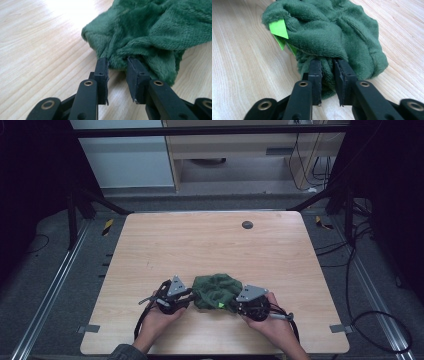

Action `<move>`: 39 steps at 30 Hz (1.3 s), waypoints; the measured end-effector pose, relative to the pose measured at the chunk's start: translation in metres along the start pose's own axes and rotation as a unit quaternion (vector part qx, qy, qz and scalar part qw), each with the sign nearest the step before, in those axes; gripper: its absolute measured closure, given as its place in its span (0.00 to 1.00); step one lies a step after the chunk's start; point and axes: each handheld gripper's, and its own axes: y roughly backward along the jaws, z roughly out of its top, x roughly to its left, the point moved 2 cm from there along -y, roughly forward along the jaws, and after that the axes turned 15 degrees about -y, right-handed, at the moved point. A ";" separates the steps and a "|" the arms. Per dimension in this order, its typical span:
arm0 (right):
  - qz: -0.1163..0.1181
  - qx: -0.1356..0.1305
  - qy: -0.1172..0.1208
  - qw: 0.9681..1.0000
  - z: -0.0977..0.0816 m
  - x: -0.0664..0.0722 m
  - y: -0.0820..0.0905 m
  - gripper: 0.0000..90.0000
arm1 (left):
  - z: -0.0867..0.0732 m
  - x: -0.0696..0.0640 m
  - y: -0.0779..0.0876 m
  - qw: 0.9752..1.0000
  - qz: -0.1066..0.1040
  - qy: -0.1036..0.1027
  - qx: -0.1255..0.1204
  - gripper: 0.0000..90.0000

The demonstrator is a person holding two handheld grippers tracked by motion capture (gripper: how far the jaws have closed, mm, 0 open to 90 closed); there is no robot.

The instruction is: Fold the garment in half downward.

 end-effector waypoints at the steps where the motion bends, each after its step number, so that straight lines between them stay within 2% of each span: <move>1: -0.002 0.001 0.001 1.000 -0.001 0.000 0.001 0.81 | 0.000 0.000 0.000 1.000 0.000 -0.001 0.001 0.78; 11: -0.010 0.002 -0.006 1.000 -0.006 -0.002 0.009 0.76 | -0.003 0.000 0.009 1.000 0.009 0.000 -0.005 0.78; 24: -0.026 -0.001 -0.022 0.999 -0.010 -0.013 0.016 0.68 | -0.014 0.002 0.013 1.000 0.024 0.001 0.015 0.77; 39: -0.029 -0.003 -0.041 0.999 -0.008 -0.035 0.011 0.67 | -0.033 0.019 0.028 0.998 0.052 0.027 0.031 0.76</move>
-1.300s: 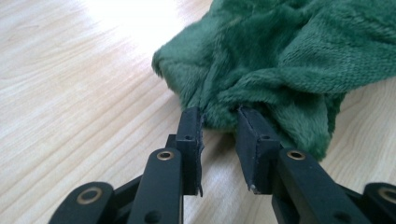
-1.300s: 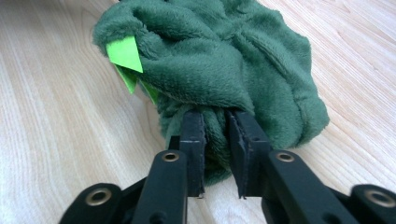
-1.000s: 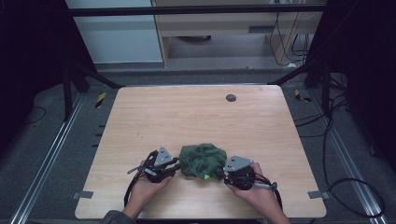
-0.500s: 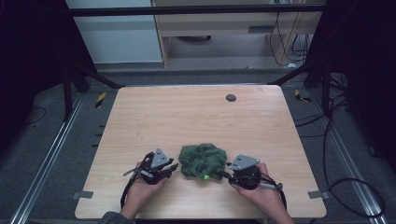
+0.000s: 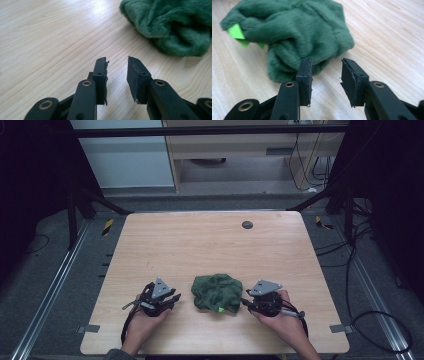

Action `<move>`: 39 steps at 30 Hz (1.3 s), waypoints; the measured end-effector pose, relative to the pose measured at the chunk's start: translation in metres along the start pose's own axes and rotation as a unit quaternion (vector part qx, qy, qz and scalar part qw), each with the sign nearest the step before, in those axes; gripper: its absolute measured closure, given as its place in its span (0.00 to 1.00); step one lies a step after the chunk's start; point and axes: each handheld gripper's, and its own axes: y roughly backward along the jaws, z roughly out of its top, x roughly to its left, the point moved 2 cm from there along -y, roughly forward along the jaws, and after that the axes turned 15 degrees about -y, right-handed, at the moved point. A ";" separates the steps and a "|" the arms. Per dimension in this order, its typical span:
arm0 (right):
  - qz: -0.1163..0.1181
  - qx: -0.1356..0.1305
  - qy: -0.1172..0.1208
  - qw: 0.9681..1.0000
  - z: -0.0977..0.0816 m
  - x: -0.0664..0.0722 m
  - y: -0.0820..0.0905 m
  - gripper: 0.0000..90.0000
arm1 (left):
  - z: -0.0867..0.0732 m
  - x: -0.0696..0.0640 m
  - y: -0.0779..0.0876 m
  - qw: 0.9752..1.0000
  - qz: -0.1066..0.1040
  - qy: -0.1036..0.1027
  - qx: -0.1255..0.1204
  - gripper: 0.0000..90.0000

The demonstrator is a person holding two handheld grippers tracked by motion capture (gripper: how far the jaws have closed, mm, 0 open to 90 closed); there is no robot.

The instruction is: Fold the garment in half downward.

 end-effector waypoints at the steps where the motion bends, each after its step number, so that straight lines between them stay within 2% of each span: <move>1: -0.001 -0.001 -0.004 1.000 0.001 -0.001 0.000 0.67 | -0.001 0.002 0.000 1.000 0.002 0.003 0.000 0.76; 8: -0.010 0.003 -0.017 1.000 0.003 -0.013 -0.002 0.61 | -0.008 0.011 0.005 1.000 0.019 0.015 0.010 0.71; 13: -0.025 0.013 -0.033 0.999 0.002 -0.022 -0.002 0.52 | -0.008 0.017 0.004 0.999 0.038 0.028 0.018 0.62; 16: -0.033 0.021 -0.037 0.999 0.002 -0.029 0.001 0.48 | -0.009 0.018 0.002 0.998 0.042 0.028 0.028 0.54; 18: -0.035 0.023 -0.048 0.998 0.002 -0.035 0.003 0.46 | -0.010 0.019 0.000 0.998 0.042 0.034 0.040 0.46; 21: -0.037 0.027 -0.067 0.997 0.000 -0.041 0.004 0.39 | -0.011 0.020 0.000 0.997 0.048 0.044 0.043 0.36; 25: -0.051 0.039 -0.096 0.993 0.000 -0.046 0.004 0.20 | -0.011 0.024 0.001 0.996 0.054 0.060 0.042 0.28; 29: -0.064 0.039 -0.114 0.991 0.001 -0.050 0.009 0.10 | -0.009 0.028 -0.001 0.994 0.056 0.079 0.046 0.23; 33: -0.073 0.035 -0.126 0.989 0.004 -0.057 0.013 0.06 | -0.009 0.031 -0.002 0.994 0.051 0.083 0.054 0.18; 39: -0.099 0.038 -0.163 0.981 0.010 -0.067 0.011 0.06 | -0.015 0.040 0.001 0.992 0.055 0.100 0.061 0.14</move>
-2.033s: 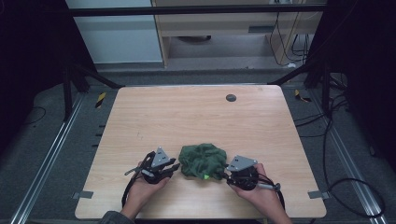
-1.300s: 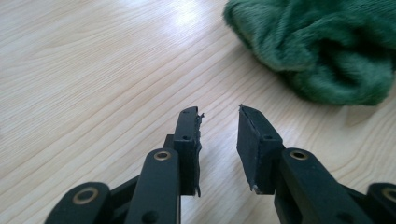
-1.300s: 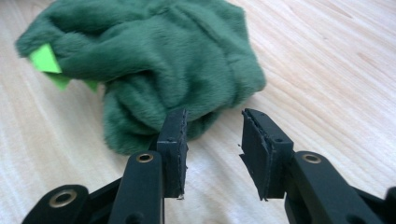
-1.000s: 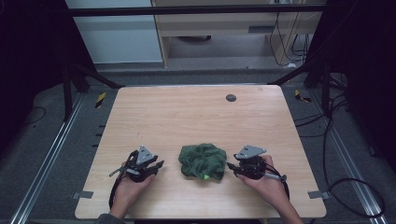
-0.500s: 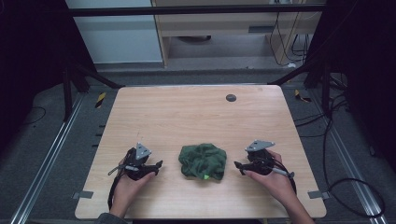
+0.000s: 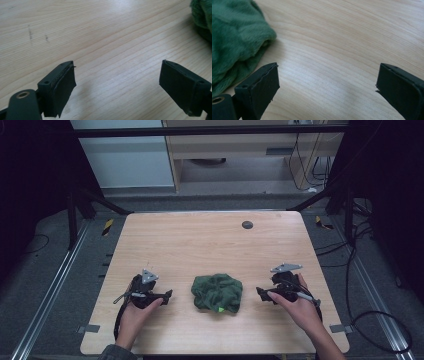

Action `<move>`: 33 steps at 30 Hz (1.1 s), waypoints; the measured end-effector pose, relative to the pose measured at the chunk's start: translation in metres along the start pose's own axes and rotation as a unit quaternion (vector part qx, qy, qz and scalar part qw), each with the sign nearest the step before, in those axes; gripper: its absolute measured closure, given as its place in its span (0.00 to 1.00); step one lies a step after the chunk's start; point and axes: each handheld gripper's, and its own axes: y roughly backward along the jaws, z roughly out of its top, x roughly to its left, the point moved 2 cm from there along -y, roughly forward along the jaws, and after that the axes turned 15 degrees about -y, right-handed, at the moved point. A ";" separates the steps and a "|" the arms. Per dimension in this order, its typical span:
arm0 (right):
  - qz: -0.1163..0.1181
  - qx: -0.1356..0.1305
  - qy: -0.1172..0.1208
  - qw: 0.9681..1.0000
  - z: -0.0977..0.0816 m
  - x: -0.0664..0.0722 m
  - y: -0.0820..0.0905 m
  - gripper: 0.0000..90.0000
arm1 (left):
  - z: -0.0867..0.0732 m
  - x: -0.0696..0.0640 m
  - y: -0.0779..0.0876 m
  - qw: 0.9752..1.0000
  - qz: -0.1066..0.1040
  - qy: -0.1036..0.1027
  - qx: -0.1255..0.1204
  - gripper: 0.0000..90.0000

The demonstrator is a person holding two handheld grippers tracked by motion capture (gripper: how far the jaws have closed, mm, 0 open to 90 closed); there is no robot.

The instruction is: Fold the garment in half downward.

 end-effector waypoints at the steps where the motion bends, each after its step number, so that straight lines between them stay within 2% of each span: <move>1: 0.000 -0.003 0.000 1.000 0.001 -0.001 -0.001 0.06 | -0.001 0.002 0.001 1.000 0.002 0.002 0.000 0.13; 7: 0.007 -0.005 0.006 1.000 0.006 0.002 -0.003 0.06 | -0.006 0.014 0.005 1.000 0.015 0.020 -0.007 0.12; 12: -0.003 -0.014 0.007 1.000 0.012 0.003 -0.004 0.06 | -0.012 0.019 0.009 0.999 0.024 0.026 -0.006 0.12; 17: -0.005 -0.021 -0.016 1.000 0.022 -0.001 -0.011 0.05 | -0.016 0.025 0.009 0.999 0.027 0.034 -0.002 0.12; 25: -0.021 -0.006 -0.049 0.999 0.036 -0.017 -0.033 0.06 | -0.022 0.034 0.004 0.998 0.031 0.045 0.007 0.11; 27: -0.023 -0.004 -0.055 0.998 0.038 -0.019 -0.036 0.07 | -0.024 0.035 0.003 0.998 0.031 0.046 0.010 0.11; 30: -0.015 -0.008 -0.065 0.998 0.040 -0.023 -0.040 0.07 | -0.025 0.036 -0.001 0.999 0.029 0.044 0.016 0.11; 33: -0.025 -0.006 -0.074 0.997 0.040 -0.028 -0.046 0.08 | -0.026 0.036 -0.004 0.998 0.028 0.042 0.021 0.11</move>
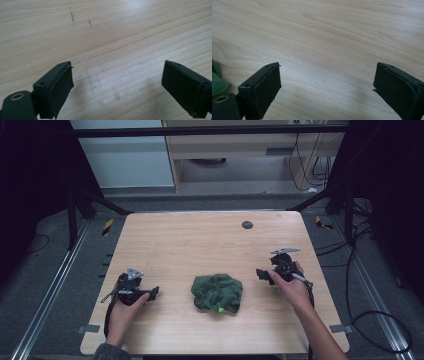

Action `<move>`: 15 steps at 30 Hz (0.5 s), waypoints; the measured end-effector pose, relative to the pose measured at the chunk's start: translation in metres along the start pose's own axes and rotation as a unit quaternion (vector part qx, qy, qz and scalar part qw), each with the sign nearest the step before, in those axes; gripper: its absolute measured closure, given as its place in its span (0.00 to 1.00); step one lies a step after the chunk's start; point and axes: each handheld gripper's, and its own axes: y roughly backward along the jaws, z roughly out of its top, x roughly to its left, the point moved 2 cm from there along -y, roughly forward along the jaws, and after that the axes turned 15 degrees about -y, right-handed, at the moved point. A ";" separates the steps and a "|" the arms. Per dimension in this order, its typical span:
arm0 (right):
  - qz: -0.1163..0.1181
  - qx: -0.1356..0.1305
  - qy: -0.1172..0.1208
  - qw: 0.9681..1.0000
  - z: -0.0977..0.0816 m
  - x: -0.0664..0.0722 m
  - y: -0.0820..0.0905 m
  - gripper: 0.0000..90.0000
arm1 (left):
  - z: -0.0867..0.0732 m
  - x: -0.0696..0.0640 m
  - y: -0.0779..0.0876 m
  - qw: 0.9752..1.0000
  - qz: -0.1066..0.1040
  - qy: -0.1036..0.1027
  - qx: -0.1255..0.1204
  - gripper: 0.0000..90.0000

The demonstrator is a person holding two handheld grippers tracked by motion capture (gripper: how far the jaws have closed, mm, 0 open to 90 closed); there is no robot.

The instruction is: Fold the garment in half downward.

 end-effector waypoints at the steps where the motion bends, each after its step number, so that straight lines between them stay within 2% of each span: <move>1: -0.006 0.000 -0.003 1.000 0.000 -0.001 -0.002 0.09 | 0.000 0.000 -0.001 1.000 -0.002 0.001 0.001 0.10; 4: -0.022 0.002 -0.009 1.000 0.000 -0.004 -0.007 0.09 | 0.000 0.000 -0.003 1.000 -0.002 0.002 0.005 0.10; 9: -0.030 0.006 -0.015 0.999 -0.001 -0.006 -0.013 0.09 | -0.001 0.000 -0.004 1.000 -0.004 0.002 0.007 0.10; 15: -0.048 0.011 -0.012 0.999 -0.004 -0.005 -0.021 0.09 | -0.004 0.001 -0.004 1.000 -0.006 0.006 0.007 0.10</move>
